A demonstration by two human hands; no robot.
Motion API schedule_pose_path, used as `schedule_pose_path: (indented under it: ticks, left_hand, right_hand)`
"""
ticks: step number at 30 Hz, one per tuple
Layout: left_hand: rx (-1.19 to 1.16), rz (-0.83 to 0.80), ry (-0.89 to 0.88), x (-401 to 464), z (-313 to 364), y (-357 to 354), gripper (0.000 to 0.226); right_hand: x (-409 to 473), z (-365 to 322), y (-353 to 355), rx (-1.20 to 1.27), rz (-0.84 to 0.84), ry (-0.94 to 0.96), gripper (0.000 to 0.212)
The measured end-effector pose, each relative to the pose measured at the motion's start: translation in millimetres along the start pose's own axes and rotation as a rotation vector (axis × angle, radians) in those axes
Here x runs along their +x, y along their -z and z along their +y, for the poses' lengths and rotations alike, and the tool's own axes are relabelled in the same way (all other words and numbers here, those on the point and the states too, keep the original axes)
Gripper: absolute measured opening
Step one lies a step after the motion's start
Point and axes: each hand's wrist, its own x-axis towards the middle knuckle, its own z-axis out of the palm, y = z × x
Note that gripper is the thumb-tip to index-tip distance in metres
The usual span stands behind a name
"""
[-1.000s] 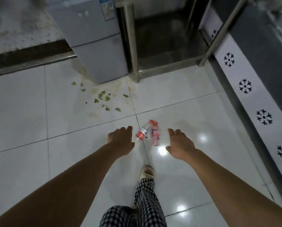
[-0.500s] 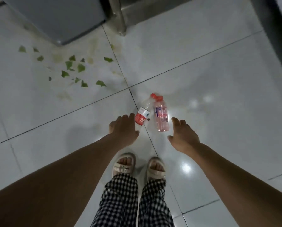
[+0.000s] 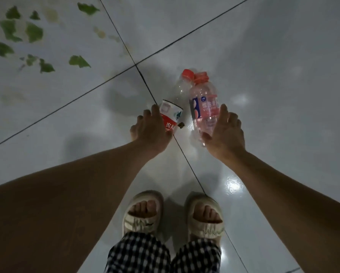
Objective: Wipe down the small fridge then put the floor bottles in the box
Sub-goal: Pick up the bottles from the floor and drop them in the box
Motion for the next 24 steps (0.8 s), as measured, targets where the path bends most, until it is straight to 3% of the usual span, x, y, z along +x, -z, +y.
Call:
schedule_pose_path:
  ticks: [4,10,13,17,24]
  left_hand:
    - [-0.032,0.044,0.005,16,-1,-21,0.078]
    - [-0.096,0.034,0.038,31,4,-35,0.074]
    - [-0.053,0.021,0.040,29,7,-28,0.076]
    - [-0.008,0.025,0.051,16,11,0,0.074]
    - [0.031,0.066,0.047,-36,38,99,0.069]
  right_hand:
    - [15,4,-21,0.005,0.063,-0.007,0.095]
    - [29,4,-33,0.057,-0.013,-0.060,0.103]
    - [26,2,-28,0.053,-0.022,-0.064,0.097]
    - [9,-1,-2,0.022,-0.033,-0.036,0.082]
    - [-48,-22,98,-0.025,-0.010,-0.009,0.081]
